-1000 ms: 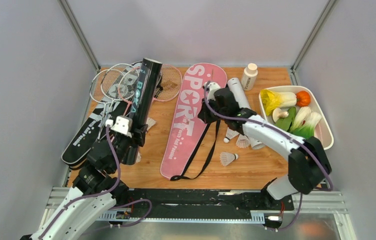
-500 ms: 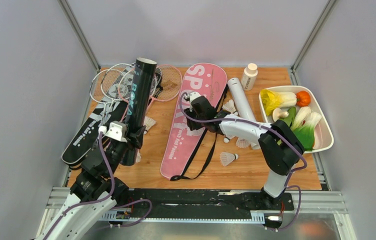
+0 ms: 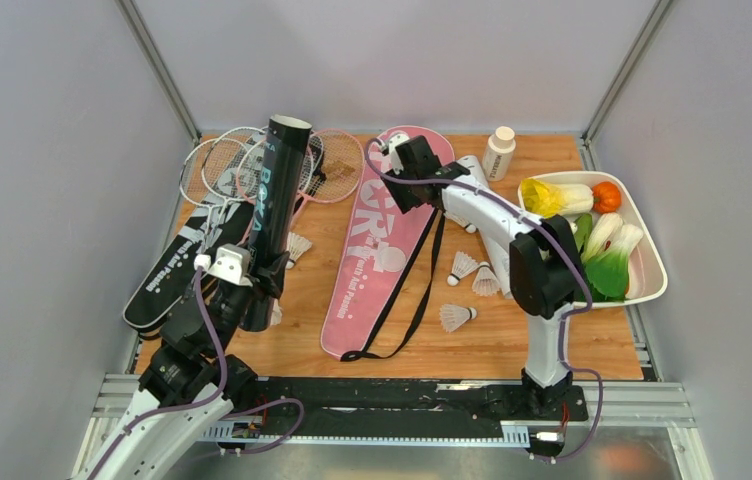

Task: Pack up the badminton gear
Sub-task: Place the lid on the racket bag, then pick up the shuttlecock at the center of the board.

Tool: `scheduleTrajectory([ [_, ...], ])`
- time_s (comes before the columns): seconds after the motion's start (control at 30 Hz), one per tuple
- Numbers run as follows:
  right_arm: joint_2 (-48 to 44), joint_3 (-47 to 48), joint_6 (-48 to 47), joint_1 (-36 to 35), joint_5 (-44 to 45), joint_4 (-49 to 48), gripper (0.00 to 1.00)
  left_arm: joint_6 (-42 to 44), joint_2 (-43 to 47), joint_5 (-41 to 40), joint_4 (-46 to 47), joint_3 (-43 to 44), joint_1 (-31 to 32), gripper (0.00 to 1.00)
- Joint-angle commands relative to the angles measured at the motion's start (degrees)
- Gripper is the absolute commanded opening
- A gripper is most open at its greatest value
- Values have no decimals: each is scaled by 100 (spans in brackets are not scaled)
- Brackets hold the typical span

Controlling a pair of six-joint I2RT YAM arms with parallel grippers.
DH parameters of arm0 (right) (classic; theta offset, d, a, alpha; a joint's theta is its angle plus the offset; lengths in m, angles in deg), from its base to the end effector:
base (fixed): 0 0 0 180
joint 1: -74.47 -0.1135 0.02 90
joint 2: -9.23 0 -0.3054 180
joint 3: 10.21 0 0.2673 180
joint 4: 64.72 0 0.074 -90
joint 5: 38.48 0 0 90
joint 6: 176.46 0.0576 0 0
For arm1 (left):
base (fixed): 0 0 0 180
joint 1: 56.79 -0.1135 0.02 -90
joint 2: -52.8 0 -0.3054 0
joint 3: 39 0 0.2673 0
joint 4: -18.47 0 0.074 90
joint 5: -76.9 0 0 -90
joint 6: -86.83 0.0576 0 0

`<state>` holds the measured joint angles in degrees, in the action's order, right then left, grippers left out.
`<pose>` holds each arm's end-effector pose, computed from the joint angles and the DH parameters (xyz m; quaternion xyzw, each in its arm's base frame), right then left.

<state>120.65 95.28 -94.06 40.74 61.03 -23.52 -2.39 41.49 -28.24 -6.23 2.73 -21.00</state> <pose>0.4098 0.2622 0.2743 -0.2990 0.8786 0.0072 0.3722 0.0737 -0.0346 0.3217 0.1159 0.6622 -0.1368 0.7276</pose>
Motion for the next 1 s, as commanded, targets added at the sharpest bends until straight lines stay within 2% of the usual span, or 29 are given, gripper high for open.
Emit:
scheduleTrajectory([
  [0.0, 631, 909, -886, 147, 299, 1319, 65, 87, 95, 54, 384, 15, -20, 0],
  [0.13, 1221, 1668, -1222, 249, 591, 1766, 69, 106, 78, 100, 406, -1, -20, 0],
  [0.27, 1648, 2137, -1414, 396, 699, 2271, 69, 115, 68, 107, 387, -8, -14, 0],
  [0.47, 1669, 1919, -1445, 512, 844, 2483, 64, 142, 29, 106, 417, -23, -16, 0],
  [0.83, 1618, 1608, -1564, 687, 762, 2622, 62, 151, 10, 112, 383, -21, -17, 0],
  [0.97, 1617, 1621, -1587, 693, 815, 2689, 56, 164, -3, 112, 397, -31, -18, 0],
])
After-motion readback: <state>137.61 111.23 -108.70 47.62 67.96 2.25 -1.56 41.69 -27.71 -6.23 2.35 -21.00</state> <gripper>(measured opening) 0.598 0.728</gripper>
